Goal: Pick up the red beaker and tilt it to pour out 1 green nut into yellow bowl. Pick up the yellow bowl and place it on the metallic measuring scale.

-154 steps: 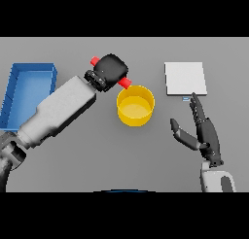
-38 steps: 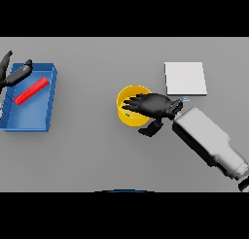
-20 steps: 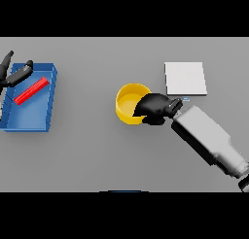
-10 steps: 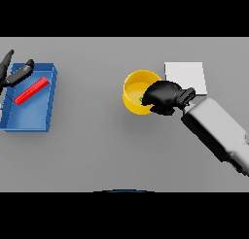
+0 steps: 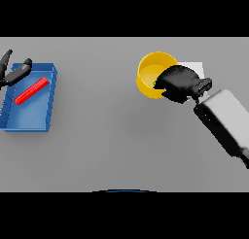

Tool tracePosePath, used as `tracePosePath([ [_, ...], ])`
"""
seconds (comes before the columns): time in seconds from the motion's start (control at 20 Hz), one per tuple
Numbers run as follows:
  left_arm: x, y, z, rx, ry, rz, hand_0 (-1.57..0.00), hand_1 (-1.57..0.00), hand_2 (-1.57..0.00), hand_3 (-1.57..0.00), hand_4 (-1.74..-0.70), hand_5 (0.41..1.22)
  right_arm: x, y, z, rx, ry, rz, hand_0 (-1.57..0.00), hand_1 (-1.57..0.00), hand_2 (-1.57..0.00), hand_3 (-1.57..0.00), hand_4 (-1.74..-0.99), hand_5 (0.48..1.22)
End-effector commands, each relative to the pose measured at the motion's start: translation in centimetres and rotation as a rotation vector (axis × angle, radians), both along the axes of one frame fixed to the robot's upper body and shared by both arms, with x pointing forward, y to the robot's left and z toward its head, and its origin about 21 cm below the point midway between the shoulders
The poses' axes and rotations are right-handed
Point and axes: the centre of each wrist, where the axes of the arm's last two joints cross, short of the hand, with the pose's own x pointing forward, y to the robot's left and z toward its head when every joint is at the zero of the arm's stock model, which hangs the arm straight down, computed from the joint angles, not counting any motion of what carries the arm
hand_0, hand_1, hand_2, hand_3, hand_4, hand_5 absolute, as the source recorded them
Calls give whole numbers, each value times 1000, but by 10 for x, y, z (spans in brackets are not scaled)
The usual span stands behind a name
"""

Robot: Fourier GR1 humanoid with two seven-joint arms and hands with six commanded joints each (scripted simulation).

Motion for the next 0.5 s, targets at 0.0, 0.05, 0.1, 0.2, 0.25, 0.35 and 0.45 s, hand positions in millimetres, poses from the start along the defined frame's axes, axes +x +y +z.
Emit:
tracePosePath([
  [0.0, -1, -2, -2, 3, 6, -3, 1, 1, 1, 1, -834, 733, 4, -5, 2, 14, -25, -12, -1558, -1570, -1528, -1159, -1741, 1221],
  [0.05, -1, -2, 1, 0, 3, 2, 1, 1, 1, 1, -837, 737, 9, -11, 2, 21, -38, -36, -1560, -1570, -1533, -1156, -1741, 1221],
  [0.1, 0, -3, 0, -2, 10, 10, 1, 1, 1, 1, -840, 737, 13, -20, 1, 15, -44, -51, -1562, -1570, -1538, -1151, -1741, 1221],
  [0.2, -3, -5, -6, -4, 15, 7, 1, 1, 1, 1, -849, 746, 21, -30, 1, 13, -67, -98, -1565, -1571, -1548, -1154, -1741, 1221],
  [0.25, -4, -6, -5, -3, 12, 12, 1, 1, 1, 1, -851, 754, 27, -33, 0, 16, -75, -119, -1567, -1571, -1553, -1155, -1741, 1221],
  [0.35, -5, -2, 4, -2, 15, 19, 1, 1, 1, 1, -852, 760, 36, -46, -5, 13, -82, -175, -1568, -1571, -1553, -1154, -1741, 1221],
  [0.45, -4, -3, 4, -12, 24, 27, 1, 1, 1, 1, -857, 762, 43, -57, -11, 20, -73, -206, -1569, -1571, -1533, -1165, -1741, 1221],
])
